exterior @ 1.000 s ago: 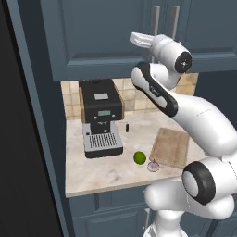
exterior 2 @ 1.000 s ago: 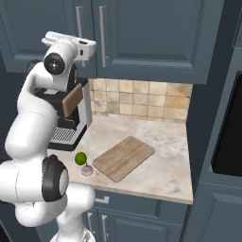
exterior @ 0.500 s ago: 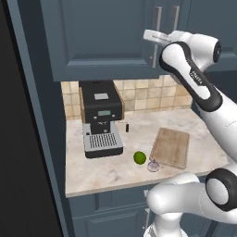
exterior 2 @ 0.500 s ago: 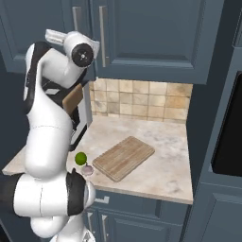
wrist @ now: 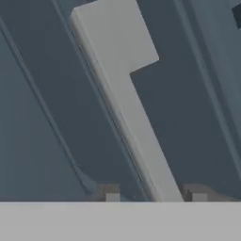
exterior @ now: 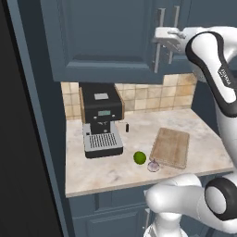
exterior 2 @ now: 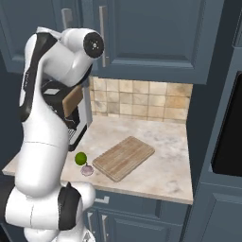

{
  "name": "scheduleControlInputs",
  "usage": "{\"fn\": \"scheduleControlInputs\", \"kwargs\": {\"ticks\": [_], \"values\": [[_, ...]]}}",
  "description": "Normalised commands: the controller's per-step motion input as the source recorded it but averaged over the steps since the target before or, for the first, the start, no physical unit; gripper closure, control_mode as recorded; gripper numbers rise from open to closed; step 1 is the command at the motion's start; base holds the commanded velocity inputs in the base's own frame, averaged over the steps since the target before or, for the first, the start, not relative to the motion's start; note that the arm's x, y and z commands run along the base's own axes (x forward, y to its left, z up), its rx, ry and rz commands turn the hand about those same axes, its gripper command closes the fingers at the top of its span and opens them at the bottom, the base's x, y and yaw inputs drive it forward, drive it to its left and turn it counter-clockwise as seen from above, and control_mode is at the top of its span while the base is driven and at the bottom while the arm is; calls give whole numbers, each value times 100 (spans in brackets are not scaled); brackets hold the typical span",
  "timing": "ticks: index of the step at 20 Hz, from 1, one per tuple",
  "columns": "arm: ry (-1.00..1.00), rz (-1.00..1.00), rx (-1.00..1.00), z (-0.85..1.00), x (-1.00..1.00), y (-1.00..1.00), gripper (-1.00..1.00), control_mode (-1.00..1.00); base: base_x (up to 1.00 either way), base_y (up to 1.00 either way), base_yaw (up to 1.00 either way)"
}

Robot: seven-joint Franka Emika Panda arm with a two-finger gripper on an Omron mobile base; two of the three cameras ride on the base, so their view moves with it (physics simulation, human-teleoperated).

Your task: Open the cabinet. Place the bowl and condiment on the counter. Then place the lime and garlic on the cutting board.

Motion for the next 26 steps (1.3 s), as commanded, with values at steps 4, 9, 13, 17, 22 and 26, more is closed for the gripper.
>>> {"fn": "scheduleControlInputs", "kwargs": {"ticks": [4, 9, 13, 17, 22, 26], "values": [[17, 13, 0, 0, -96, 100, 100, -100, 0, 0, 0], [17, 9, 0, 0, -90, 100, 100, -100, 0, 0, 0], [17, 8, 0, 0, -81, 100, 100, -100, 0, 0, 0], [15, 7, 0, -1, -74, 100, 100, -100, 0, 0, 0], [14, 7, -1, -7, -65, 100, 100, -100, 0, 0, 0], [7, 6, -4, -18, -55, 99, 100, -100, 0, 0, 0]]}}
